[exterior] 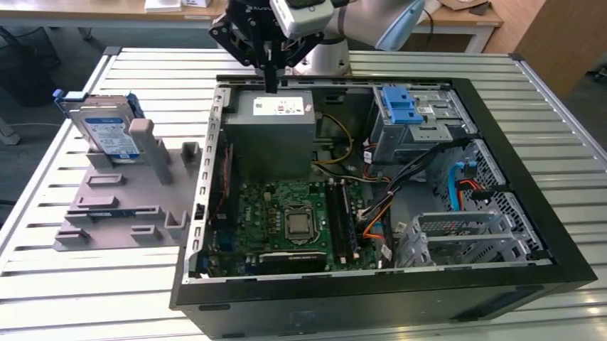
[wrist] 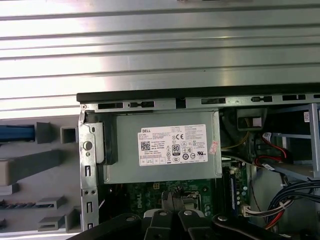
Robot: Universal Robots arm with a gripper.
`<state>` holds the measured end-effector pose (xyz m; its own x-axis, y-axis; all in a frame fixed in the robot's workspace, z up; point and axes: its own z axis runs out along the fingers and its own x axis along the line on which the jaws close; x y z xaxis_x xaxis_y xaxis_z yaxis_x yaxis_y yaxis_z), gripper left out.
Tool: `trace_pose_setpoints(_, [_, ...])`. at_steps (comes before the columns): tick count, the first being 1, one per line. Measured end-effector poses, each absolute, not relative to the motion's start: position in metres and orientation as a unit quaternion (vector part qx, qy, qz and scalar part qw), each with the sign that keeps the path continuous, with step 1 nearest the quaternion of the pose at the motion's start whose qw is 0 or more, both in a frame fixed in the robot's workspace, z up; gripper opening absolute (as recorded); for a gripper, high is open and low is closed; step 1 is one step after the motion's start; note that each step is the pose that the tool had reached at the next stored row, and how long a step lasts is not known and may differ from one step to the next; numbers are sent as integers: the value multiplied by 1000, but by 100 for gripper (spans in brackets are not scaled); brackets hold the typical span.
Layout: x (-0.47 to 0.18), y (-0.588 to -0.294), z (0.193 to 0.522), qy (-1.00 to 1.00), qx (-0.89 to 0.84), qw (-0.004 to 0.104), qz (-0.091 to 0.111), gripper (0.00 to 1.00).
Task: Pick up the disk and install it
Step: 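Reach for the disk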
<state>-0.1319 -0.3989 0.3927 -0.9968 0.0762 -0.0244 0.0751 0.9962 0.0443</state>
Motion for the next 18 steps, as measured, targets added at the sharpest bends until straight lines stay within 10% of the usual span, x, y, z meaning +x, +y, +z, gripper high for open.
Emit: trace_pose_setpoints(18, [-136, -399, 392, 999, 38, 13, 22, 11])
